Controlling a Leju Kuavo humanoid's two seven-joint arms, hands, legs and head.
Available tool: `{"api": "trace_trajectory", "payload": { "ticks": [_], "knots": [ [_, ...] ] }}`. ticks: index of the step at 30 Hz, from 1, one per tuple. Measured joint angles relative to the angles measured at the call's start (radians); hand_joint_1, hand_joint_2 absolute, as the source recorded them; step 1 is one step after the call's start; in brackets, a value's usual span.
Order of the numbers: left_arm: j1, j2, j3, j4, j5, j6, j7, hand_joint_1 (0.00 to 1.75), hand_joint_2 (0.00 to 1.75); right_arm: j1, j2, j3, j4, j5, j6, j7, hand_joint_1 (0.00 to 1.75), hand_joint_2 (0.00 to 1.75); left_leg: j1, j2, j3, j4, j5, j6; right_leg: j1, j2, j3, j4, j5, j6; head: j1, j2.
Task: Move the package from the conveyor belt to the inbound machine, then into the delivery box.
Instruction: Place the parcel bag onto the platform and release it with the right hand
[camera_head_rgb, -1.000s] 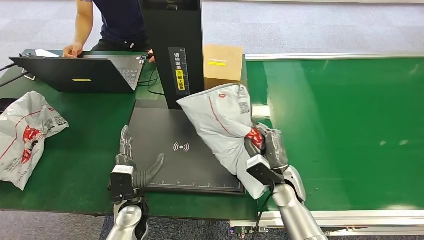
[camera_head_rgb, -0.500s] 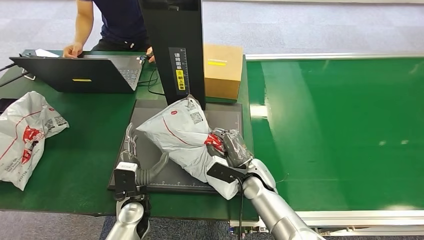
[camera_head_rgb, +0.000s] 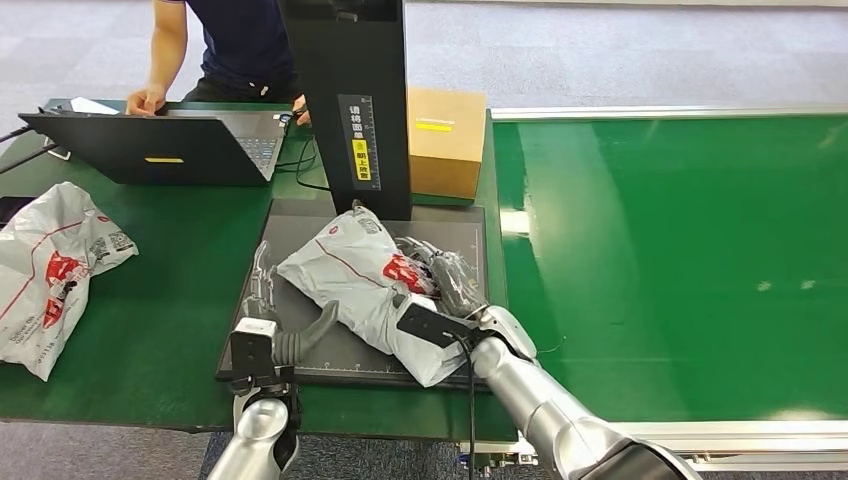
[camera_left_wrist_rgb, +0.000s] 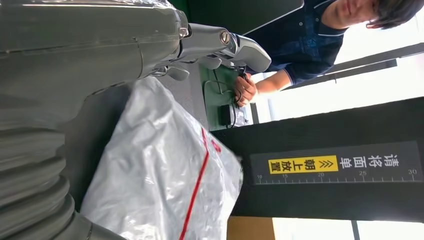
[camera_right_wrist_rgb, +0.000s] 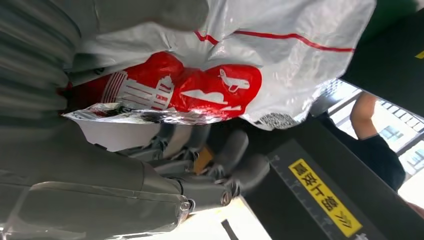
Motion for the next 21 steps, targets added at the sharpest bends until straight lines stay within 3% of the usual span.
{"api": "trace_trajectory", "payload": {
  "ticks": [12,21],
  "knots": [
    [-0.014,0.0,-0.008,0.023,0.007,0.002,0.0,0.0,1.75,0.008,0.01,-0.036,0.028,-0.088,0.026,-0.087,0.0,1.75,0.0,0.0,0.0,0.0,0.0,0.0,0.0,0.0,0.0,0.0,0.0,0.0,0.0,0.0],
    [-0.005,0.009,-0.015,0.026,0.018,0.028,0.0,0.0,1.75,0.092,0.012,-0.026,-0.151,-0.205,0.039,-0.089,0.0,1.75,0.0,0.0,0.0,0.0,0.0,0.0,0.0,0.0,-0.001,0.0,0.0,0.0,0.0,0.0]
  ]
}}
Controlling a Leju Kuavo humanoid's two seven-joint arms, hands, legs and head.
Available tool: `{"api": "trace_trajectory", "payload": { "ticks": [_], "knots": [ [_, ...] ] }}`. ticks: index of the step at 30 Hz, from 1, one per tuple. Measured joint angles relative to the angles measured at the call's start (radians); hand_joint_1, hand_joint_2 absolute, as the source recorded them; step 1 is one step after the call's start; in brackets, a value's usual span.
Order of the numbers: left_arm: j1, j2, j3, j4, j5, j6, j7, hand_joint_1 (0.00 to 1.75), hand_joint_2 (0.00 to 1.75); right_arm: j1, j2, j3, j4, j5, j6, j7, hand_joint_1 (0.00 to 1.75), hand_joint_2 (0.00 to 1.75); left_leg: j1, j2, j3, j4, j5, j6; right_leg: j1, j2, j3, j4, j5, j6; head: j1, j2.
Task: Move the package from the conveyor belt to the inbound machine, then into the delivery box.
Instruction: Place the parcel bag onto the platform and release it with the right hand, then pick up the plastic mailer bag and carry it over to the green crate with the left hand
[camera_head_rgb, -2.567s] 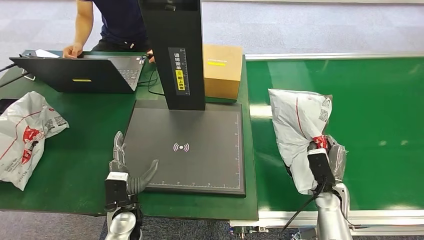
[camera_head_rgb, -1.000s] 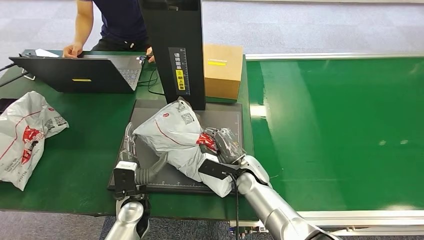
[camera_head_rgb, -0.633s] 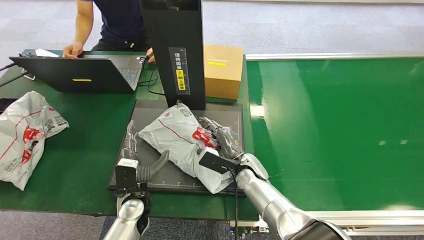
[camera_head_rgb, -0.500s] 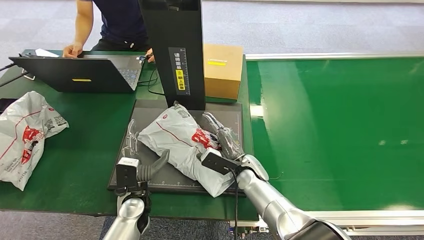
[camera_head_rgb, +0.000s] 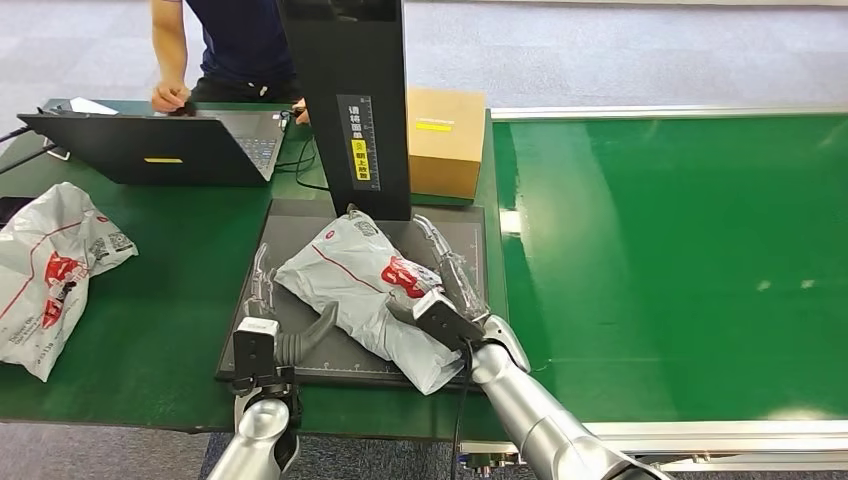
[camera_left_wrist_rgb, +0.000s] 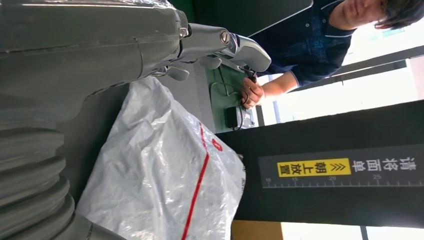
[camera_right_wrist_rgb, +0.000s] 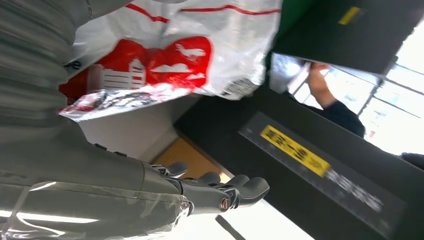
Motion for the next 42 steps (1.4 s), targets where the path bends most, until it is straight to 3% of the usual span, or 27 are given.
{"api": "trace_trajectory", "payload": {
  "ticks": [7,18,34,42],
  "knots": [
    [0.008,0.003,-0.001,0.0,-0.007,-0.004,0.0,0.0,1.75,0.091,-0.032,0.037,-0.195,-0.099,-0.051,0.0,0.0,1.75,0.0,0.0,0.0,0.0,0.0,0.0,0.0,0.0,0.0,0.0,0.0,0.0,0.0,0.0],
    [0.028,0.017,0.0,-0.009,-0.039,0.03,0.0,0.0,1.75,0.219,-0.092,0.047,-0.374,-0.11,-0.128,0.0,0.0,1.75,0.0,0.0,0.0,0.0,0.0,0.0,0.0,0.0,0.0,0.0,0.0,0.0,0.0,0.0],
    [0.037,0.04,0.024,-0.045,-0.21,0.03,0.001,0.0,1.75,0.427,-0.148,-0.116,-0.594,-0.078,-0.13,0.008,0.0,1.75,0.0,0.0,0.0,0.0,-0.001,0.0,0.0,0.0,0.0,0.0,0.0,0.0,0.0,0.0],
    [0.005,0.048,0.026,-0.042,-0.387,-0.029,0.09,0.0,1.75,0.486,-0.149,-0.195,-0.683,-0.059,-0.093,0.009,0.0,1.75,0.0,0.0,0.0,0.0,-0.001,0.0,0.0,0.0,0.0,0.0,0.0,0.0,0.0,0.0]
  ]
}}
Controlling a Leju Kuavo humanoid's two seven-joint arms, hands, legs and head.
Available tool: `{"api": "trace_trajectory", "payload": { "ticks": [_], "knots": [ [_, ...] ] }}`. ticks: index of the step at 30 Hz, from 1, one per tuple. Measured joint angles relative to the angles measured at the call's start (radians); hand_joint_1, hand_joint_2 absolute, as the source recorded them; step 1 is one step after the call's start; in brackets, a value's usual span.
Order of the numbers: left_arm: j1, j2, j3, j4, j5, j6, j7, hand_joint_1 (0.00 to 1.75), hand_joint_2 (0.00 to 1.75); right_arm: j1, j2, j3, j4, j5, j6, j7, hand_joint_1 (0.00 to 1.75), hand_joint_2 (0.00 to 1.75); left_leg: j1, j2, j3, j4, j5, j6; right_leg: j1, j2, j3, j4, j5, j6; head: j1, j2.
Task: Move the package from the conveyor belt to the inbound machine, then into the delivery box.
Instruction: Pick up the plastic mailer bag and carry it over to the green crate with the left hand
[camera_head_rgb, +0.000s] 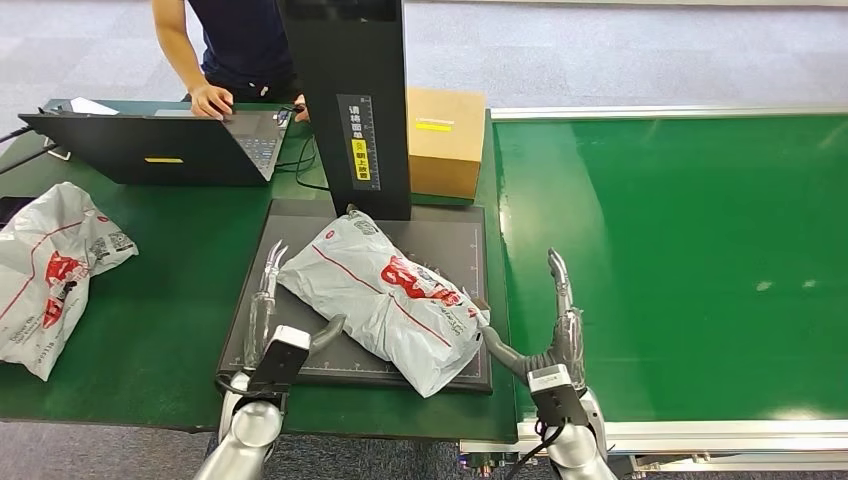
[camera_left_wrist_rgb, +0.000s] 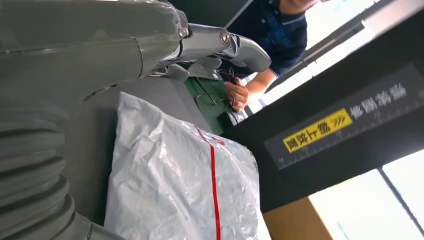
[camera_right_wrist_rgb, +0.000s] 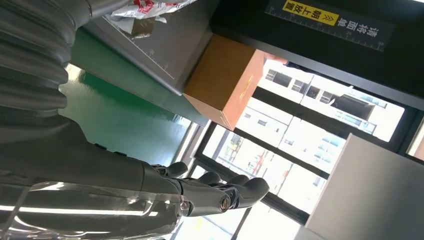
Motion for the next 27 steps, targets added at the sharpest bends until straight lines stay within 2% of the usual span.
{"api": "trace_trajectory", "payload": {
  "ticks": [10,20,27],
  "knots": [
    [-0.11,0.026,-0.03,0.092,-0.189,-0.11,0.155,0.0,1.75,0.016,0.008,-0.062,-0.047,0.035,0.051,0.005,0.0,1.75,0.0,0.0,0.0,0.0,0.0,0.0,0.0,0.0,0.0,0.0,0.0,0.0,0.0,0.0],
    [-0.214,0.041,-0.055,0.224,-0.216,-0.23,0.195,0.0,1.75,0.018,0.012,-0.084,-0.049,0.035,0.061,0.005,0.0,1.75,0.0,0.0,0.0,0.0,0.0,0.0,0.0,0.0,0.0,0.0,0.0,0.0,0.0,0.0],
    [-0.276,0.046,-0.066,0.332,-0.244,-0.26,0.22,0.0,1.75,0.02,0.012,-0.091,-0.049,0.033,0.062,0.005,0.0,1.75,0.0,0.0,0.0,0.0,0.0,0.0,0.0,0.0,0.0,0.0,0.0,0.0,0.0,0.0]
  ]
}}
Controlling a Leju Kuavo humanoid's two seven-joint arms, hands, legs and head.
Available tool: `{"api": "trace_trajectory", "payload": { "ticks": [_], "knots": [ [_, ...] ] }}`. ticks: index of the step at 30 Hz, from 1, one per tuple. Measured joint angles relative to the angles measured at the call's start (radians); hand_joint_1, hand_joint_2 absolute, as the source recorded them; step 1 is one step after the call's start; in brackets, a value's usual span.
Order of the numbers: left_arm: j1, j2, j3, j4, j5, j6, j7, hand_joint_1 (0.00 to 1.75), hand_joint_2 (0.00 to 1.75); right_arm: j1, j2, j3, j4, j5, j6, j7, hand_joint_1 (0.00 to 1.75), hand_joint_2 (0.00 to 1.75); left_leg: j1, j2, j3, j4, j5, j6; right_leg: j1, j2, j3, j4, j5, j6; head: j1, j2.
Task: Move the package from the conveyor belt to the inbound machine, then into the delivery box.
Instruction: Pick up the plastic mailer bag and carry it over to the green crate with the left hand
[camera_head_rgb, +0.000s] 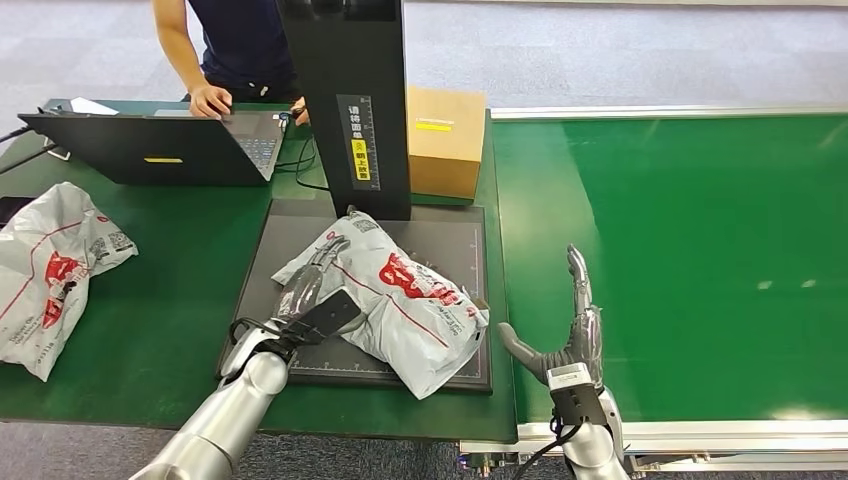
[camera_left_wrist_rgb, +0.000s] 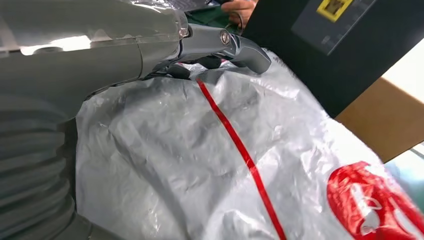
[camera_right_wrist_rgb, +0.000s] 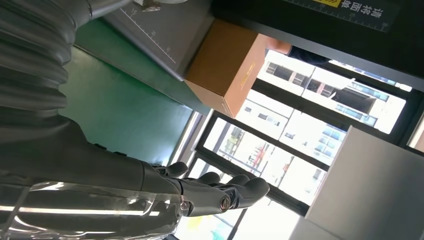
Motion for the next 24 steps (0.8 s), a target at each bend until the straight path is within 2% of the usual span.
{"api": "trace_trajectory", "payload": {
  "ticks": [3,7,11,18,24],
  "knots": [
    [-0.022,0.001,-0.006,0.039,-0.007,0.0,0.005,0.01,1.75,0.002,0.0,-0.002,0.0,0.0,0.0,0.0,0.0,1.75,0.0,0.0,0.0,0.0,0.0,0.0,0.0,0.0,0.0,0.0,0.0,0.0,0.0,0.0],
    [-0.043,0.002,-0.014,0.082,-0.017,0.003,0.015,1.75,1.75,0.006,0.001,-0.005,-0.004,0.001,0.003,-0.001,0.0,1.75,0.0,0.0,0.0,0.0,0.0,0.0,0.0,0.0,0.0,0.0,0.0,0.0,0.0,0.0],
    [-0.05,0.002,-0.015,0.101,-0.004,0.013,0.006,1.75,1.75,0.01,0.003,-0.008,-0.006,0.003,0.005,-0.001,0.0,1.75,0.0,0.0,0.001,0.0,0.0,0.0,0.0,0.0,0.001,0.0,0.0,0.0,0.0,0.0],
    [-0.045,0.003,0.011,0.104,0.103,0.009,-0.075,1.75,1.75,0.014,0.004,-0.011,-0.006,0.003,0.005,0.0,0.0,1.75,0.0,0.0,0.001,0.0,0.0,0.0,0.0,0.0,0.001,0.0,0.0,0.0,0.0,0.0],
    [0.018,0.003,0.059,0.043,0.231,0.012,-0.177,1.75,1.75,0.021,0.004,-0.012,-0.006,0.003,0.0,0.0,0.0,1.75,0.0,0.0,0.0,0.0,0.0,0.0,0.0,0.0,0.0,0.0,0.0,0.0,0.0,0.0]
  ]
}}
